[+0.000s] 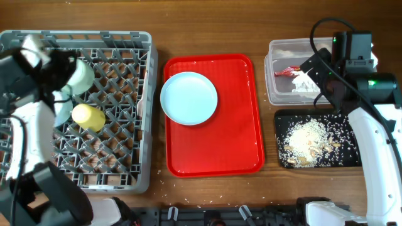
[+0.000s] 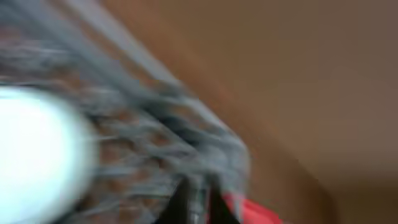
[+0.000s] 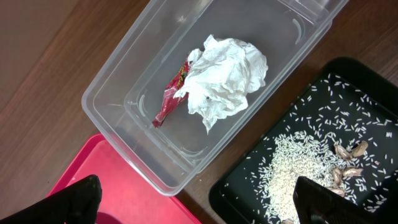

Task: Sort waste into correct bins and load items into the dishwasher rack
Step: 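Reach the left gripper to the light-blue plate and grasp its edge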

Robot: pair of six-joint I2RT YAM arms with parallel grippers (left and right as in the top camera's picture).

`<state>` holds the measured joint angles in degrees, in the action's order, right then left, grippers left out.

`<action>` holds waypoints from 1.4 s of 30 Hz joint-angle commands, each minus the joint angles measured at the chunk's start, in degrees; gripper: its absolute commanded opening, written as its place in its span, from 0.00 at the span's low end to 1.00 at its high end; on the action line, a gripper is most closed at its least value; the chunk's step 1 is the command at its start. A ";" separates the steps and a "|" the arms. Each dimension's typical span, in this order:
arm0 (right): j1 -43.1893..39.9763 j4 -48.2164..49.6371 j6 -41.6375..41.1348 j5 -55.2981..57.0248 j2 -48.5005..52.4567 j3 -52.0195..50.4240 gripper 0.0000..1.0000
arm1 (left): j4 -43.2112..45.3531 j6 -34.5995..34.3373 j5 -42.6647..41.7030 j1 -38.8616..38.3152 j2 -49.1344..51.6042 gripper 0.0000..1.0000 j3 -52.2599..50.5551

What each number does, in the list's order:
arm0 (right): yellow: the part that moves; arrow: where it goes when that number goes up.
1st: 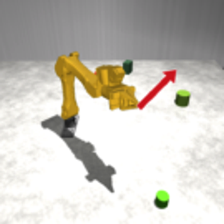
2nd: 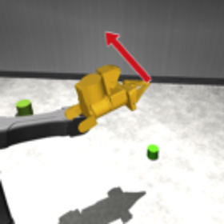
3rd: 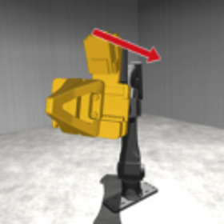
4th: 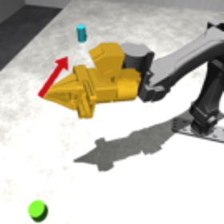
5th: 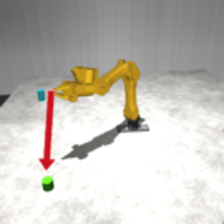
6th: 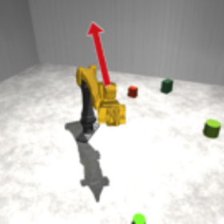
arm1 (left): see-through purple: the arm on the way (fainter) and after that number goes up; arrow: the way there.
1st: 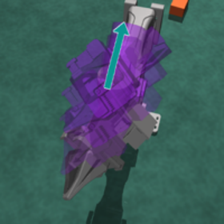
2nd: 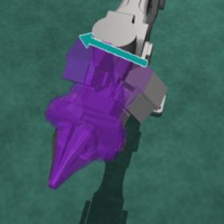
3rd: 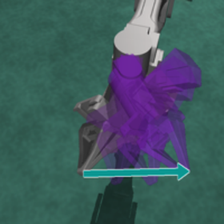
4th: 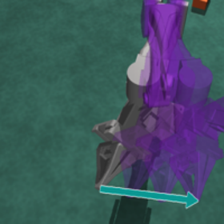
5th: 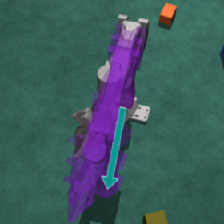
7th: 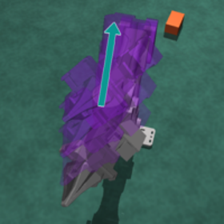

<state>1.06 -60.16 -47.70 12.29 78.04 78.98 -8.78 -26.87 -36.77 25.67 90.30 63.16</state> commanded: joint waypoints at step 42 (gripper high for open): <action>0.04 0.11 -0.46 1.25 -0.13 0.61 1.00 | -11.87 19.98 40.57 -68.13 -3.98 0.04 2.10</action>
<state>1.08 -60.07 -47.68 12.29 78.04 78.96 -20.82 -5.23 5.76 -43.57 94.45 63.88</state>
